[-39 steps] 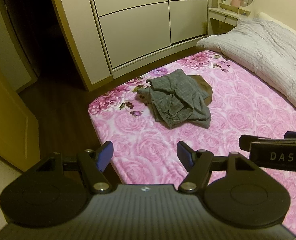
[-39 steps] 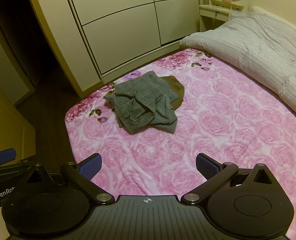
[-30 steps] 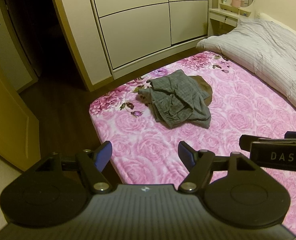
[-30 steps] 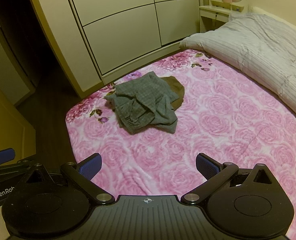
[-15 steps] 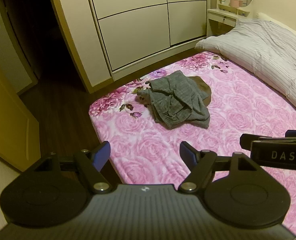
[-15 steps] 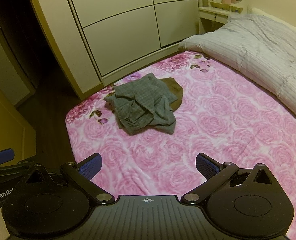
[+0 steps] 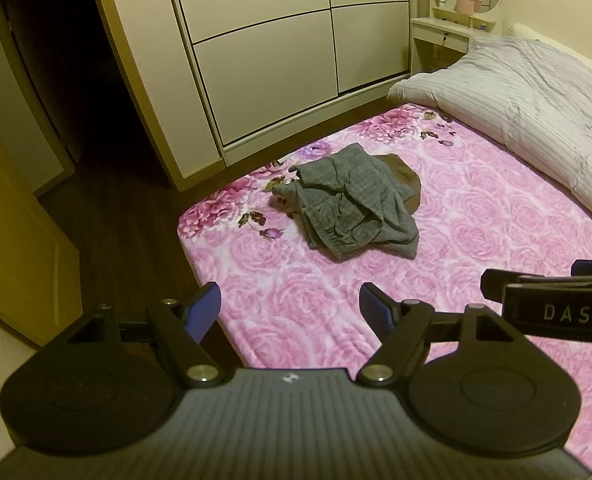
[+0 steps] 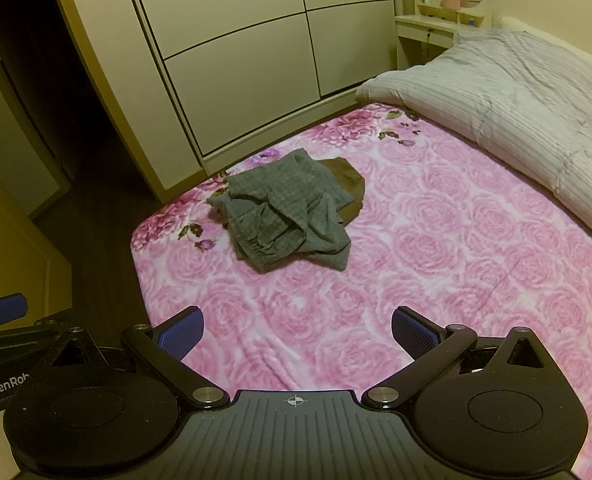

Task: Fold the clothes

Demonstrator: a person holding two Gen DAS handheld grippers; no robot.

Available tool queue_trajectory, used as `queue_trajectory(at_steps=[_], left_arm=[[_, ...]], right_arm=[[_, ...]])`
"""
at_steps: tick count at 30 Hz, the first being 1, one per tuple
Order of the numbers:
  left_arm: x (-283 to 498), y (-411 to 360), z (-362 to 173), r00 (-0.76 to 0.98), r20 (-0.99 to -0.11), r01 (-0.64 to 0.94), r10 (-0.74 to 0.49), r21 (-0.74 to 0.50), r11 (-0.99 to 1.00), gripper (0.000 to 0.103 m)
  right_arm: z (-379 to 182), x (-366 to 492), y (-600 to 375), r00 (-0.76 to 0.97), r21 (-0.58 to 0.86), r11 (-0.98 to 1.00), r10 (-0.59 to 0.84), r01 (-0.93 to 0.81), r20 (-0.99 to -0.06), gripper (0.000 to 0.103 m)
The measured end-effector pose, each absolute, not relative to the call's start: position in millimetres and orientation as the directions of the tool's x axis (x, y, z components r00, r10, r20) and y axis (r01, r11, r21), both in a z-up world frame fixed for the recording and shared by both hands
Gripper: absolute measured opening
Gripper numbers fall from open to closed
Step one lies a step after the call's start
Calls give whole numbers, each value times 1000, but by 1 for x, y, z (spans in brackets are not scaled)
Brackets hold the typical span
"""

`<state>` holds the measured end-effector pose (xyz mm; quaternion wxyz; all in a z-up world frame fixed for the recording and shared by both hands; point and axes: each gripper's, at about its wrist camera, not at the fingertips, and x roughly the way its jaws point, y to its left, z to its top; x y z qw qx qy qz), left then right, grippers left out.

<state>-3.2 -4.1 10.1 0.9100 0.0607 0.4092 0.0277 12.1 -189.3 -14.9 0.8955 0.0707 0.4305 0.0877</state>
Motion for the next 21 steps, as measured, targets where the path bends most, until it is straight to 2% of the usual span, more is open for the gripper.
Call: queue_trajectory(at_steps=[21], left_arm=[[15,5,-3,645,-760,15,79,116,993,74]], right_arm=[[-21,29,-178,601,179,981,191,-80,-777,102]])
